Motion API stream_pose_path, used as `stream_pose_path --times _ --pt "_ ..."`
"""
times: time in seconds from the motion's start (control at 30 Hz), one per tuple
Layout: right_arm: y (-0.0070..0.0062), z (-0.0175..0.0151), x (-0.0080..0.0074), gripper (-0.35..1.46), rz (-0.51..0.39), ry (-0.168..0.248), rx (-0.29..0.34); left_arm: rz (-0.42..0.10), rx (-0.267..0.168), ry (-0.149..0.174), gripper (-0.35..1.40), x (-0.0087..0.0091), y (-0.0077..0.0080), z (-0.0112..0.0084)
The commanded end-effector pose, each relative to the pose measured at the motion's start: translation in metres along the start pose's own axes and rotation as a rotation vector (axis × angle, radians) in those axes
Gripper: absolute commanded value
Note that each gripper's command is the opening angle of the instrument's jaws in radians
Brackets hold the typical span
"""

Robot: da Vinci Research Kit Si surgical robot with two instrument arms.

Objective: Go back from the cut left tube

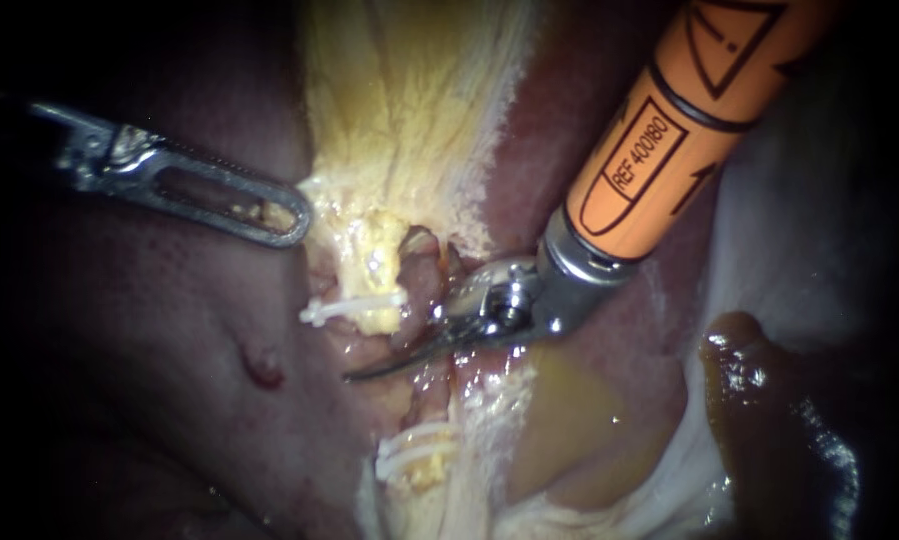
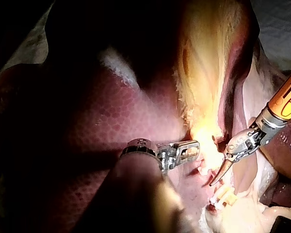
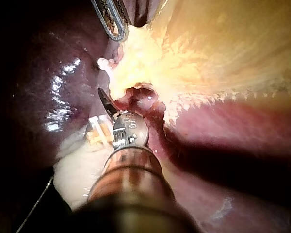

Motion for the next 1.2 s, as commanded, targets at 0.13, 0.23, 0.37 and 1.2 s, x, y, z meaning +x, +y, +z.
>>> stream_pose_path --times 0.13,0.23,0.37,1.2 --pt "0.0000 0.0000 -0.0001 -0.35 -0.002 -0.001 0.000 0.001 0.000 0.001 -0.35 0.0000 0.0001 0.0000" --pt "-0.0001 0.0001 -0.0003 -0.35 -0.009 -0.007 0.007 0.001 0.000 0.001 -0.35 0.0000 0.0001 0.0000" --pt "-0.0003 0.0006 -0.0007 0.46 -0.016 0.028 0.028 0.001 0.000 0.001 -0.35 0.0000 0.0002 0.0000" --pt "-0.0053 -0.0074 -0.0042 1.43 -0.362 0.185 -0.404 0.002 -0.001 -0.001 -0.35 0.0001 0.0003 -0.0001"
